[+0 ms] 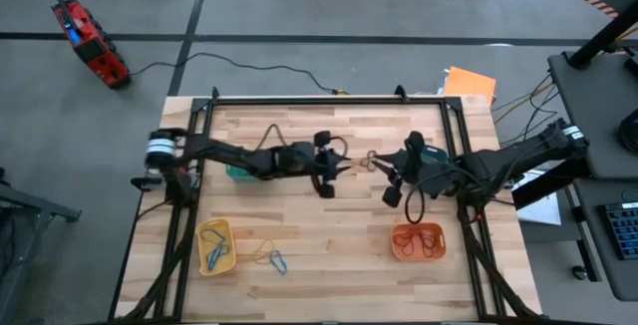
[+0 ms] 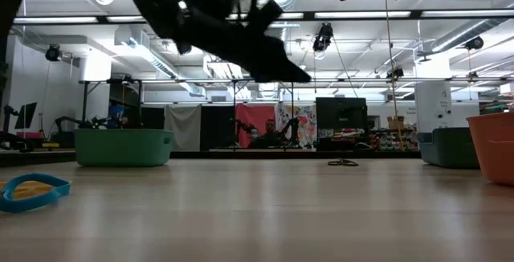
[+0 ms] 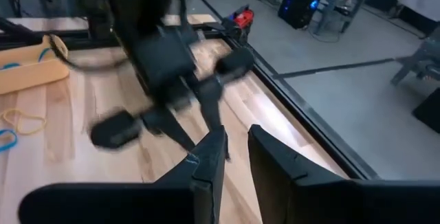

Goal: Sort rubber bands into baskets
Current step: Put the brown rubber band into the green bin

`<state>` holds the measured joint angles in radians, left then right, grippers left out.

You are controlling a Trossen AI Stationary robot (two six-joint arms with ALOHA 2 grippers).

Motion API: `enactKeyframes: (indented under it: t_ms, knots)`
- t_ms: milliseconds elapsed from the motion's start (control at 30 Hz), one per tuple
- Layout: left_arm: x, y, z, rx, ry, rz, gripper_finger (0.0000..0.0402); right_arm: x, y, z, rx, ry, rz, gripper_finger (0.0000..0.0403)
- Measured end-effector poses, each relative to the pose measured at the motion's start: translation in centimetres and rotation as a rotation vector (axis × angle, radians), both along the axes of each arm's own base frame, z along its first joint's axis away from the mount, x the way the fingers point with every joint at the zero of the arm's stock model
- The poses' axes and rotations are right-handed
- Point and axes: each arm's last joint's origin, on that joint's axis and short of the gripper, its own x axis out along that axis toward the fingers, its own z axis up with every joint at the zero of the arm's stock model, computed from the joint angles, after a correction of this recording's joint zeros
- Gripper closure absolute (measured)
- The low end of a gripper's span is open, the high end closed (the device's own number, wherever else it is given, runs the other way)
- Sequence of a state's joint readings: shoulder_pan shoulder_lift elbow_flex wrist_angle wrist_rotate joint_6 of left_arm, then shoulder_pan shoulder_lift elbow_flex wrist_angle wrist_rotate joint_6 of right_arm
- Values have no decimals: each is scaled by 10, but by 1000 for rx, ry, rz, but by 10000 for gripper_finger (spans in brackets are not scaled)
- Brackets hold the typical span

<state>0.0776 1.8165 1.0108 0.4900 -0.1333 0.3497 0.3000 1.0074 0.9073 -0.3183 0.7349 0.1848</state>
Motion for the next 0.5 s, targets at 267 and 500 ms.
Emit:
enactKeyframes:
  t_ms: [267,500]
  knots:
    - [25,13,-31,-9,11,15,322,-1,0,1,2,-2,2,346]
    - [40,28,-52,-114,26,85,322,0,0,-1,-1,4,3,346]
